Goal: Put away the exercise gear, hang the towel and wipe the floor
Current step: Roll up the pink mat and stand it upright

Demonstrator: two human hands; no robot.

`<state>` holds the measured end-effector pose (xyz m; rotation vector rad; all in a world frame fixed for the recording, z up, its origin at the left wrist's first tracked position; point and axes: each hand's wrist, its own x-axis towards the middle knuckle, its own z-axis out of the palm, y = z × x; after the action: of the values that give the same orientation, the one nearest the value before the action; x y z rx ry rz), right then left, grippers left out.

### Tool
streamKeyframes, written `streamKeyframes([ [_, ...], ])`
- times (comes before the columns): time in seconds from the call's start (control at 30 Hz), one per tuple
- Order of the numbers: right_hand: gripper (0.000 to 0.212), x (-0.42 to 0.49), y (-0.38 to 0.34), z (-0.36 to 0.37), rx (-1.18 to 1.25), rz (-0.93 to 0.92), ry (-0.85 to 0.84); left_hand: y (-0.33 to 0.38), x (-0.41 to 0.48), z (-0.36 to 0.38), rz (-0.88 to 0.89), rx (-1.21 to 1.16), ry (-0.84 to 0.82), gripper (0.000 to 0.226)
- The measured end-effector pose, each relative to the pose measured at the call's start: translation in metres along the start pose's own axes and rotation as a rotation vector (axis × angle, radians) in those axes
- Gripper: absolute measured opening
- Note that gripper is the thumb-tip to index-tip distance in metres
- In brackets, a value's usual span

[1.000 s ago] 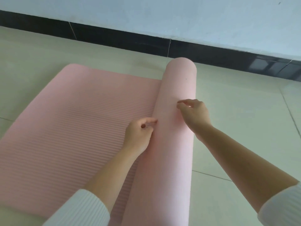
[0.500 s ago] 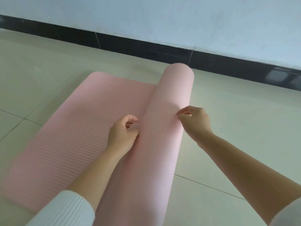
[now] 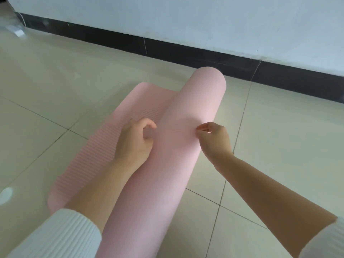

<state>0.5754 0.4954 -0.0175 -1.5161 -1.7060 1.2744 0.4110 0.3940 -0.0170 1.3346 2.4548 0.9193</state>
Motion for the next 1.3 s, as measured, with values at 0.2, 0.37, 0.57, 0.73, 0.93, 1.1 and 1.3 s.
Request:
streamKeyframes([
  [0.2, 0.035, 0.004, -0.031, 0.046, 0.213, -0.104, -0.266, -0.015, 0.01, -0.022, -0.083, 0.065, -0.156, 0.047],
  [0.37, 0.032, 0.021, -0.038, 0.073, 0.419, 0.001, -0.086, -0.04, 0.031, -0.049, -0.217, 0.139, -0.2, 0.069],
  [0.57, 0.067, 0.032, -0.018, 0.111, 0.166, 0.292, -0.2, -0.074, 0.064, -0.072, -0.046, 0.211, 0.071, 0.026],
  [0.73, 0.086, 0.04, -0.018, 0.147, 0.275, 0.422, -0.48, -0.096, 0.087, -0.088, -0.229, 0.237, -0.048, 0.025],
  [0.93, 0.069, 0.03, -0.024, 0.169, 0.567, 0.472, -0.563, -0.102, 0.076, -0.106, -0.402, -0.081, -0.217, 0.05],
  [1.1, 0.039, 0.035, 0.003, 0.129, 0.607, 0.456, -0.391, -0.078, 0.042, -0.081, -0.407, -0.35, -0.304, 0.067],
  [1.3, 0.079, 0.044, 0.052, 0.038, 0.42, 0.554, -0.463, -0.03, -0.004, -0.024, -0.438, -0.486, -0.457, 0.056],
])
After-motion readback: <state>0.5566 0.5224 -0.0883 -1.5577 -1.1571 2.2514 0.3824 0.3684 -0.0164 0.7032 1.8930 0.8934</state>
